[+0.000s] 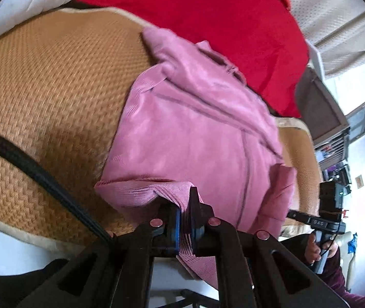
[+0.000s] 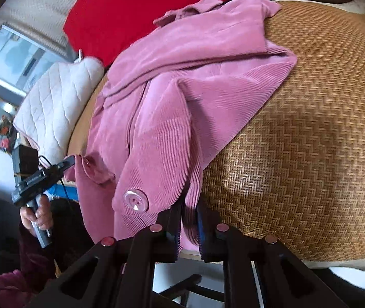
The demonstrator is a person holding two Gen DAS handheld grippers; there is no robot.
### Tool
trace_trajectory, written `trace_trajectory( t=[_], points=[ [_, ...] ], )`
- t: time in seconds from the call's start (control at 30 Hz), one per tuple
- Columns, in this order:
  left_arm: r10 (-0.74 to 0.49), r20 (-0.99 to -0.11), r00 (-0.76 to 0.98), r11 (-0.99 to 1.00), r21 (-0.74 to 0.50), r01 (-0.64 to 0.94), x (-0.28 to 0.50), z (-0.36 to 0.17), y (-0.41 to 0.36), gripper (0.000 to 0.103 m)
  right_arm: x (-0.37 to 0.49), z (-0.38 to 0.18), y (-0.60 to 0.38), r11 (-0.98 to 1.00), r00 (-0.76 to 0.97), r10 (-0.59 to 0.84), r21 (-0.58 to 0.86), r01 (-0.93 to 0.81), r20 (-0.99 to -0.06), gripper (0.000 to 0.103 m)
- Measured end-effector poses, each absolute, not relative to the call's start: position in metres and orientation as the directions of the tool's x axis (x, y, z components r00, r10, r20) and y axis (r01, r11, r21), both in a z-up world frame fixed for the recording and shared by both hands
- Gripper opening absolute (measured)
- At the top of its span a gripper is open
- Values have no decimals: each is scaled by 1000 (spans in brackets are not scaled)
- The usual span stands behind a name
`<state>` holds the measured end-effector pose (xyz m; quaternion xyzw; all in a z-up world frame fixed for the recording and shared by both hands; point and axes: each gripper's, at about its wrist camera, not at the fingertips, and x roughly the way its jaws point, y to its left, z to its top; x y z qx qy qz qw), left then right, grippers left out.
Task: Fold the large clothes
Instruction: 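Lift the pink jacket hem with both grippers, then fold the held hem over toward the collar with both grippers and open them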
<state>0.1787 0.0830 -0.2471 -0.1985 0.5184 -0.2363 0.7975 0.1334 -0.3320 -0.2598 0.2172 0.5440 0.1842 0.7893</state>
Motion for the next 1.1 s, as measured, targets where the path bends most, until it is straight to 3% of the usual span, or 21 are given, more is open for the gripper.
trace_trajectory(
  t=[0.07,0.4,0.47,0.53,0.57,0.67,0.77,0.8,0.83,0.9,1.0,1.1],
  points=[
    [-572,-751,330,818,-552,162,178,-256,82,6,137,-264,-323,856,343,503,513,-68,-794,20],
    [-570,-771,283,820,-557,134,173,-273,81,6,140,-271,-310,829,328,551,549,-107,-767,21],
    [-564,-776,283,824,-547,145,170,-272,86,6,137,-263,-315,824,352,557,553,-124,-752,25],
    [-556,-783,279,831,-535,152,169,-275,84,6,131,-257,-326,833,371,544,539,-127,-753,55],
    [-556,-784,276,830,-537,148,170,-276,84,6,130,-256,-330,835,379,539,536,-124,-752,85],
    [-554,-787,271,832,-534,148,170,-277,82,6,127,-252,-341,809,434,564,575,-119,-703,89],
    [-548,-794,264,836,-530,139,173,-279,75,6,133,-260,-335,804,393,580,581,-130,-714,87],
    [-547,-796,258,837,-530,138,173,-280,74,6,134,-266,-331,790,374,599,600,-130,-708,77],
    [-548,-796,256,836,-531,138,173,-280,74,6,136,-271,-322,778,342,617,613,-135,-708,48],
    [-561,-785,264,827,-545,135,174,-278,71,6,135,-277,-309,775,264,629,617,-137,-732,15],
    [-611,-741,280,789,-599,137,180,-264,76,6,130,-257,-298,772,293,633,610,-178,-716,8],
    [-643,-693,326,761,-625,171,199,-229,82,6,141,-216,-312,746,427,651,634,-204,-628,6]
  ],
)
